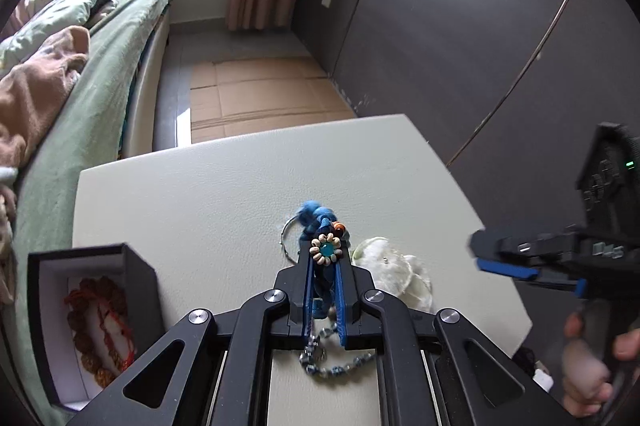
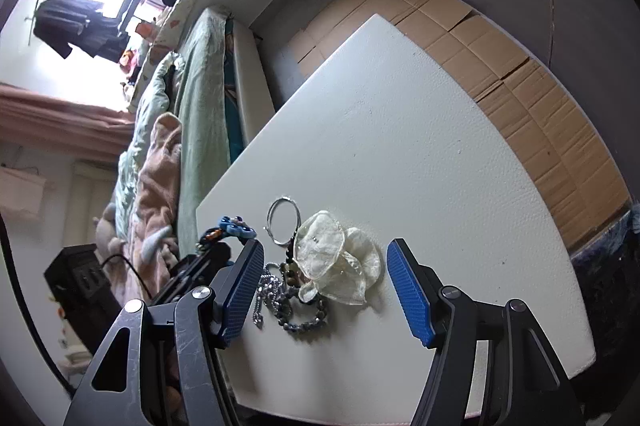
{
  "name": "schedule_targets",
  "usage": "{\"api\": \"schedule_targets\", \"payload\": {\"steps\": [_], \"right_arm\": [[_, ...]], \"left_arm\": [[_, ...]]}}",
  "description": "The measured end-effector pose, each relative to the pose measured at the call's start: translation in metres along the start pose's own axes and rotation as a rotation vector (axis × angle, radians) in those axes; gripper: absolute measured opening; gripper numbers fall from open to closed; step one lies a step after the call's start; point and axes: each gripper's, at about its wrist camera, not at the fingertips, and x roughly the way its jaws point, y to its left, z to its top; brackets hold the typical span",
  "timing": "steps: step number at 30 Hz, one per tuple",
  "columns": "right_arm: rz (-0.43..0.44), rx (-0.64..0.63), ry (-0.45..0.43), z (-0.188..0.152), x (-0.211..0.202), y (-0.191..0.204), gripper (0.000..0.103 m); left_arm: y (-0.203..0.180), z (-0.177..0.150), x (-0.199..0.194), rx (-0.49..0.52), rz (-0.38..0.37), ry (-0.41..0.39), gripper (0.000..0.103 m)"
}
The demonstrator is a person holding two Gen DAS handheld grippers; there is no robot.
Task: Organize jewelry
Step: 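Close the left tool on the blue knotted bracelet and lift it, then drop the blue bracelet into the box with the left tool while the right tool grasps the white pouch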
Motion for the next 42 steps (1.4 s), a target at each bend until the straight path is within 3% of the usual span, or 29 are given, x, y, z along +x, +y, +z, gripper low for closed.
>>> {"api": "schedule_targets", "payload": {"steps": [6, 19, 26, 27, 28, 29, 30, 31, 35, 42], "right_arm": [[-0.085, -0.079, 0.039, -0.012, 0.021, 0.013, 0.065], [-0.297, -0.192, 0.005, -0.015, 0.056, 0.029, 0.065], [-0.331, -0.233, -0.011, -0.017, 0.064, 0.035, 0.064], [-0.343, -0.250, -0.012, -0.020, 0.065, 0.037, 0.061], [-0.360, -0.269, -0.010, -0.022, 0.067, 0.040, 0.052], [-0.379, -0.289, -0.009, -0.024, 0.068, 0.043, 0.028], [-0.377, -0.296, -0.001, -0.025, 0.069, 0.044, 0.011], [-0.349, -0.279, 0.017, -0.026, 0.069, 0.042, 0.004], [-0.330, -0.287, -0.039, -0.029, 0.054, 0.047, 0.004], [-0.202, -0.315, -0.149, -0.039, 0.008, 0.074, 0.003]], "left_arm": [[0.012, -0.007, -0.038, -0.040, -0.033, -0.066, 0.009], [0.058, -0.013, -0.070, -0.130, -0.049, -0.103, 0.009], [0.071, -0.016, -0.086, -0.151, -0.051, -0.122, 0.009], [0.073, -0.016, -0.087, -0.152, -0.050, -0.124, 0.009], [0.074, -0.017, -0.089, -0.154, -0.049, -0.127, 0.009], [0.076, -0.017, -0.091, -0.156, -0.048, -0.130, 0.009], [0.077, -0.017, -0.092, -0.158, -0.048, -0.132, 0.009], [0.078, -0.018, -0.094, -0.161, -0.047, -0.135, 0.009], [0.085, -0.021, -0.105, -0.167, -0.044, -0.153, 0.009], [0.098, -0.026, -0.123, -0.191, -0.030, -0.189, 0.009]]}}
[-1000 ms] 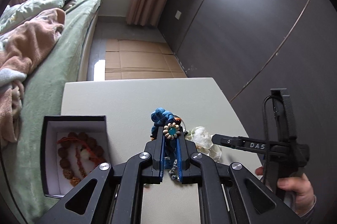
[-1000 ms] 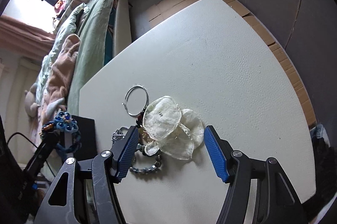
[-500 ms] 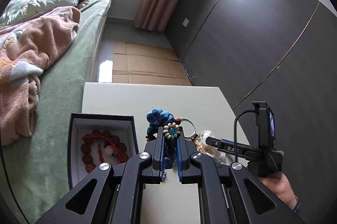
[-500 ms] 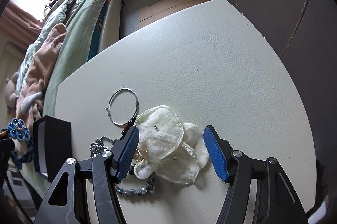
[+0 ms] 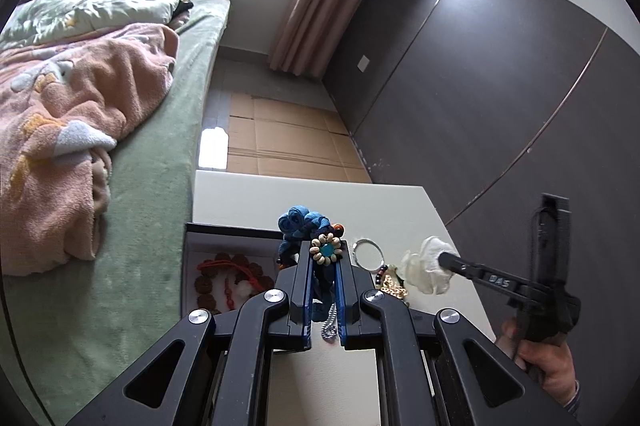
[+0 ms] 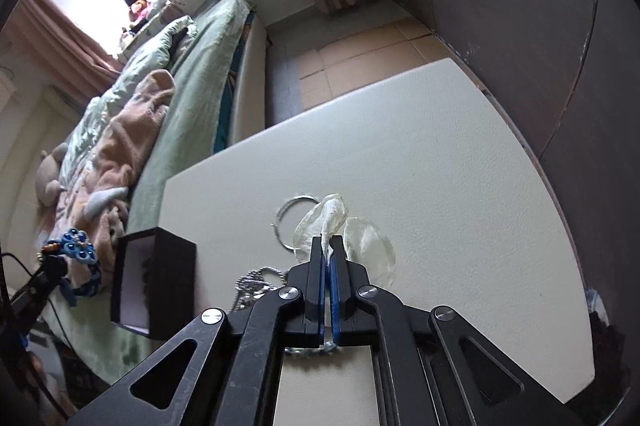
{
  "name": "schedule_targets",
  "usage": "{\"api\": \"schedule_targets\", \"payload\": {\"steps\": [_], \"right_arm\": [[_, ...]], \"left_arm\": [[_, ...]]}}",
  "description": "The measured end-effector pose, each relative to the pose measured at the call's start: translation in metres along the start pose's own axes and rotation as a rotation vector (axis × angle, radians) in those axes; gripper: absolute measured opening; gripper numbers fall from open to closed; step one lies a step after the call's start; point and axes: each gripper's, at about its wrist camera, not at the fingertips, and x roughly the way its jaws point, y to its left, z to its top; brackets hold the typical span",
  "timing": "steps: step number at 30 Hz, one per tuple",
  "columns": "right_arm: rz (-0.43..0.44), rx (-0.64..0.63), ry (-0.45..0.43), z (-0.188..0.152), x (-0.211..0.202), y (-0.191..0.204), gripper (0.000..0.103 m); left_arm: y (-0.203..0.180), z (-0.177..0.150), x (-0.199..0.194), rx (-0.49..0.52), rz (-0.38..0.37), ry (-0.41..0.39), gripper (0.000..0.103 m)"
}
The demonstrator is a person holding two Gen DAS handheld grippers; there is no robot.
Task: Organize jewelry
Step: 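Drop the blue bracelet into the box with the left tool while the right tool grasps the white pouch, then carry the white sheer pouch into the box and open the right tool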
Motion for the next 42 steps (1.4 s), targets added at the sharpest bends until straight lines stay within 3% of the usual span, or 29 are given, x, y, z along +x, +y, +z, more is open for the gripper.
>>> {"api": "schedule_targets", "payload": {"steps": [6, 11, 13, 15, 16, 21, 30, 31, 34, 35, 39, 41, 42], "right_arm": [[0.083, -0.047, -0.093, 0.001, -0.028, 0.035, 0.003], [0.154, -0.095, -0.139, -0.002, -0.037, 0.071, 0.003], [0.195, -0.105, -0.149, -0.003, -0.038, 0.083, 0.003], [0.263, -0.098, -0.134, -0.006, -0.036, 0.094, 0.004], [0.293, -0.099, -0.128, -0.007, -0.035, 0.099, 0.004], [0.411, -0.106, -0.104, -0.014, -0.024, 0.125, 0.004], [0.493, -0.165, -0.076, -0.020, -0.003, 0.168, 0.004], [0.486, -0.180, -0.065, -0.021, 0.003, 0.174, 0.011], [0.433, -0.186, 0.052, -0.023, 0.031, 0.178, 0.079], [0.424, -0.169, 0.064, -0.025, 0.034, 0.173, 0.084], [0.445, -0.126, 0.077, -0.021, 0.023, 0.146, 0.087], [0.417, -0.134, 0.031, -0.019, 0.008, 0.135, 0.101], [0.398, -0.132, 0.015, -0.018, 0.002, 0.128, 0.102]], "left_arm": [[0.013, 0.003, -0.005, -0.019, 0.043, -0.028, 0.009], [0.029, 0.001, 0.005, -0.073, 0.078, 0.048, 0.015], [0.035, 0.000, 0.009, -0.088, 0.075, 0.080, 0.031], [0.040, 0.001, 0.007, -0.100, 0.080, 0.080, 0.070], [0.043, 0.002, 0.003, -0.107, 0.076, 0.064, 0.075], [0.058, 0.009, -0.017, -0.142, 0.088, 0.004, 0.077], [0.080, 0.016, -0.033, -0.203, 0.136, -0.058, 0.077], [0.081, 0.016, -0.034, -0.203, 0.140, -0.058, 0.077], [0.078, 0.016, -0.033, -0.196, 0.138, -0.055, 0.077], [0.076, 0.016, -0.032, -0.188, 0.136, -0.053, 0.077], [0.067, 0.016, -0.028, -0.166, 0.133, -0.047, 0.077], [0.060, 0.016, -0.025, -0.151, 0.139, -0.044, 0.077], [0.056, 0.015, -0.023, -0.144, 0.135, -0.042, 0.077]]}}
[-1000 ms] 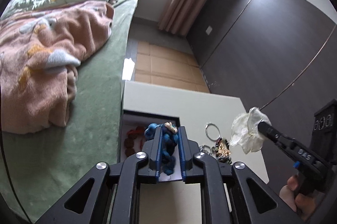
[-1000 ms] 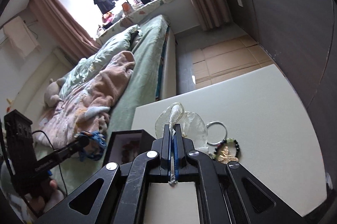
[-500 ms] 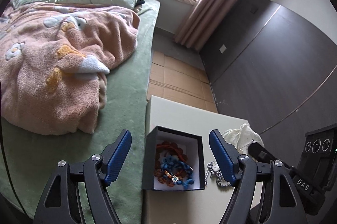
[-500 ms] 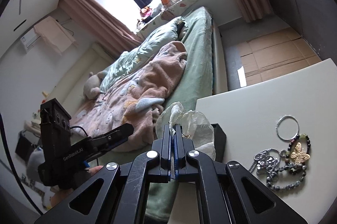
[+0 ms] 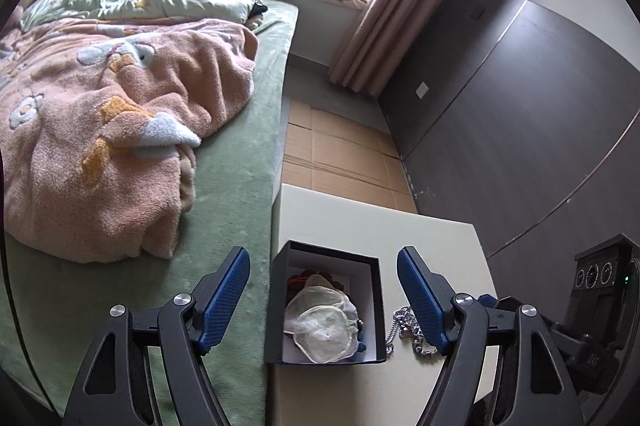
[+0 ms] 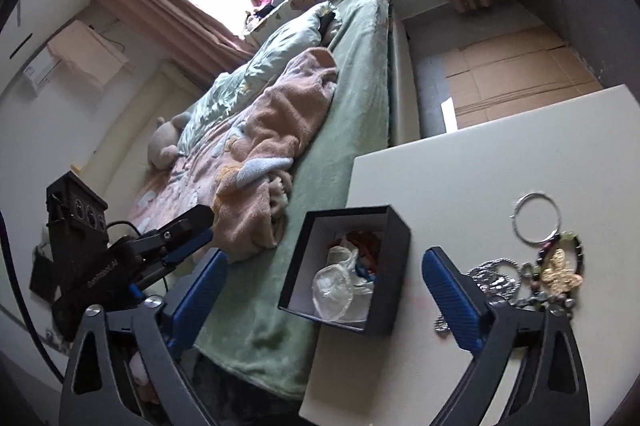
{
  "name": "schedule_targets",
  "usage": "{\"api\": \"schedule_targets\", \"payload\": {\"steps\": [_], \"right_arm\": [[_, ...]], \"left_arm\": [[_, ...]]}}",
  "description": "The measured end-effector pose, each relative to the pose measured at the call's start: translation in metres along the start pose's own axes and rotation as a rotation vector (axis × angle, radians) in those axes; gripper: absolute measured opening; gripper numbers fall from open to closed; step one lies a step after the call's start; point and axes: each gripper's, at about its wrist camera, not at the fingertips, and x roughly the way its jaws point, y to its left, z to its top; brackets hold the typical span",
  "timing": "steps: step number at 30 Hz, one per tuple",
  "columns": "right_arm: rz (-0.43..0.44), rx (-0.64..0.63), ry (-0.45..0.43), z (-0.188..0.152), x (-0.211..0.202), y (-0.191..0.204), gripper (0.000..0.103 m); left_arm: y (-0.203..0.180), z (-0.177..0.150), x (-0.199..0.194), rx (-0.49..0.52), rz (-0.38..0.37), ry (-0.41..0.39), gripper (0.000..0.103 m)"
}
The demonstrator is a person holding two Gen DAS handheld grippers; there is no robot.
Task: Organize jewelry
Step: 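Carry the white sheer pouch into the box and open the right tool, then move the left tool over the silver chain necklace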
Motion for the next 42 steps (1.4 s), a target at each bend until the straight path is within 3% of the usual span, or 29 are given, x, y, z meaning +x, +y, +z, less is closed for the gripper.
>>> {"api": "schedule_targets", "payload": {"steps": [13, 19, 22, 26, 29, 32, 42], "right_arm": [[-0.177, 0.109, 0.021, -0.006, -0.062, -0.066, 0.102], [-0.202, 0.149, 0.041, -0.011, -0.079, -0.085, 0.102], [-0.215, 0.157, 0.040, -0.013, -0.086, -0.092, 0.102], [-0.216, 0.184, 0.037, -0.013, -0.094, -0.104, 0.102], [-0.226, 0.207, 0.038, -0.014, -0.097, -0.114, 0.102], [-0.235, 0.231, 0.037, -0.013, -0.101, -0.127, 0.102], [-0.241, 0.271, 0.038, -0.008, -0.109, -0.148, 0.102]], "left_arm": [[-0.063, -0.022, 0.022, 0.132, -0.075, 0.049, 0.077], [-0.092, -0.040, 0.039, 0.220, -0.092, 0.102, 0.076], [-0.105, -0.050, 0.049, 0.264, -0.086, 0.136, 0.069], [-0.122, -0.063, 0.066, 0.375, -0.081, 0.209, 0.068], [-0.130, -0.074, 0.077, 0.458, -0.050, 0.245, 0.067], [-0.133, -0.082, 0.088, 0.516, -0.017, 0.279, 0.059], [-0.148, -0.107, 0.124, 0.694, 0.083, 0.353, 0.058]]}}
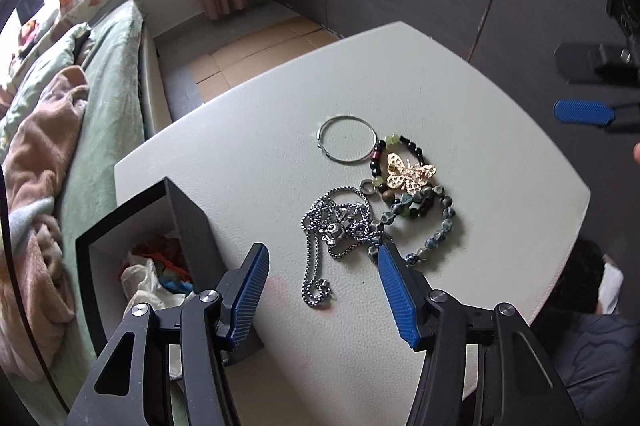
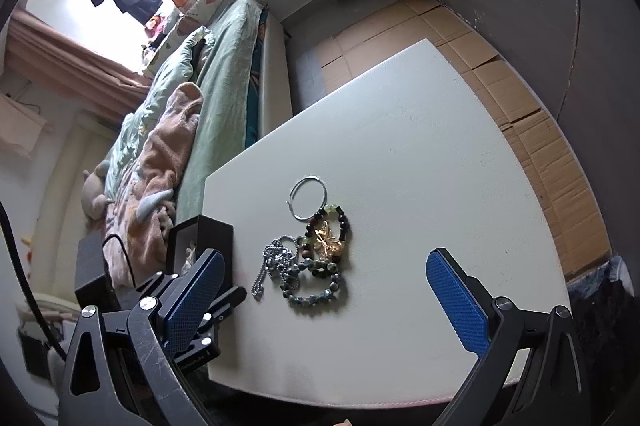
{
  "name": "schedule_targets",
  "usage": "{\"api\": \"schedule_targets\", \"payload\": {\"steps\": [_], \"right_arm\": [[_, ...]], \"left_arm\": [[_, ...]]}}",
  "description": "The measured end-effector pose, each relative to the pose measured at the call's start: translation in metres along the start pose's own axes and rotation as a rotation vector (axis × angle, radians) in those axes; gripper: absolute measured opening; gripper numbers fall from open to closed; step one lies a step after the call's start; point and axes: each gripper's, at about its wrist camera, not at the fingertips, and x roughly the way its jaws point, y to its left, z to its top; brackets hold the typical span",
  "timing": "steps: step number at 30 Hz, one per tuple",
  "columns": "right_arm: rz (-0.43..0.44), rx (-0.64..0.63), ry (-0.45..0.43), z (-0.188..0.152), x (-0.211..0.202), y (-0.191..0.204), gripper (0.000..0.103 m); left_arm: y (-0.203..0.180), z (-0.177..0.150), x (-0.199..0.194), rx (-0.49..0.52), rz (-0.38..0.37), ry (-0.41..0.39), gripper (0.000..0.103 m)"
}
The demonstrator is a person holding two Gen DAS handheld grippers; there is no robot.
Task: Organize jewelry
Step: 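Move the left tool over the silver chain necklace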
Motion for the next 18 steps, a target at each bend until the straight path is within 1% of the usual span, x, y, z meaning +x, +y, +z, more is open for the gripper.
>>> {"api": "schedule_targets", "payload": {"steps": [4, 8, 10, 12, 18], "right_arm": [[-0.003, 0.015, -0.006, 0.004, -0.003, -0.007, 0.102], [-0.005, 0.042, -0.014, 0.008, -0.006, -0.016, 0.102], [-0.006, 0.055, -0.016, 0.010, -0.006, -0.019, 0.102], [-0.004, 0.065, -0.016, 0.011, -0.006, -0.021, 0.102], [-0.002, 0.066, -0.016, 0.013, -0.005, -0.022, 0.102]], "left_arm": [[-0.006, 0.002, 0.017, 0.040, 0.048, 0.050, 0.058], [-0.011, 0.004, 0.028, 0.072, 0.093, 0.077, 0.058], [-0.012, 0.005, 0.034, 0.081, 0.129, 0.092, 0.058], [-0.011, 0.006, 0.040, 0.078, 0.128, 0.103, 0.058], [-0.008, 0.015, 0.044, 0.062, 0.137, 0.083, 0.058]]}}
